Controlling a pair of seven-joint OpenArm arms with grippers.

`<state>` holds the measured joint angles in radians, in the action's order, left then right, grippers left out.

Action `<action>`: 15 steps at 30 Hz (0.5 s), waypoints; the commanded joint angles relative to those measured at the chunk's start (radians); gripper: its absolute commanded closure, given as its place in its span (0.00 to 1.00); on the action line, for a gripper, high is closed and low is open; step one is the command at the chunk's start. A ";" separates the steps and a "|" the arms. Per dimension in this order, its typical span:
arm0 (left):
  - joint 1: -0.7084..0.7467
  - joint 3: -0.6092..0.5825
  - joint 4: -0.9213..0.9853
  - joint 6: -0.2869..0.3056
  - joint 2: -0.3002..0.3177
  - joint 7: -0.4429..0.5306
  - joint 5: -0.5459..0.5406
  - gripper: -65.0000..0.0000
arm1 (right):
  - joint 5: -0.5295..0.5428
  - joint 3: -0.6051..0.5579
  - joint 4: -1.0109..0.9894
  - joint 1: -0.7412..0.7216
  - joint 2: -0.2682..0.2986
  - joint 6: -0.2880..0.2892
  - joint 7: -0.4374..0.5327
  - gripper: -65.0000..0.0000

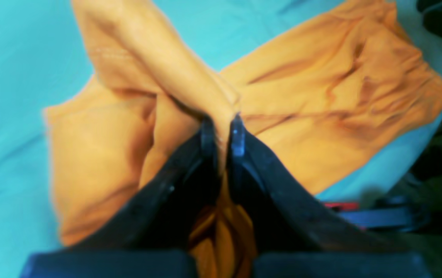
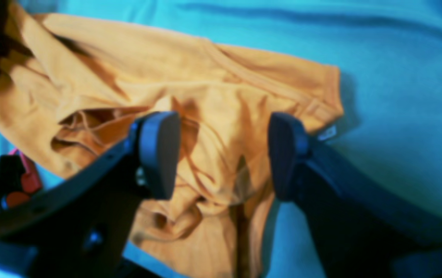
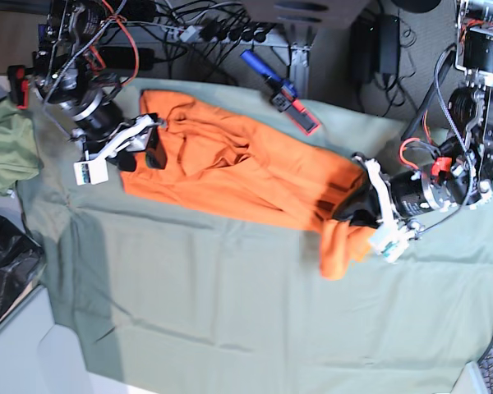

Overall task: Fold the T-shirt properly
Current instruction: 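Fold the hem end toward the collar end held by the right gripper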

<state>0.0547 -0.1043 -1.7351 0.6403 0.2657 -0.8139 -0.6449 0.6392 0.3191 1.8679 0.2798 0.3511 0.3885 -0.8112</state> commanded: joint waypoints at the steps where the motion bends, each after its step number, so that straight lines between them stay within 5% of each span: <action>1: -0.018 -0.010 -0.018 0.000 -0.011 0.027 -0.023 1.00 | 0.012 0.009 0.018 -0.005 0.011 0.090 0.030 0.44; 10: -0.016 -0.113 -0.016 0.000 -0.051 0.029 0.125 1.00 | 0.012 0.009 0.018 -0.005 0.011 0.090 0.030 0.44; 15: -0.013 -0.127 -0.016 -0.001 -0.051 0.029 0.122 0.69 | 0.012 0.009 0.018 -0.005 0.011 0.090 0.033 0.44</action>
<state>0.0532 -0.2325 -1.7351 0.6399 0.2134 -0.8104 -0.5037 0.6388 0.3191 1.8679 0.2798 0.3515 0.3889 -0.8043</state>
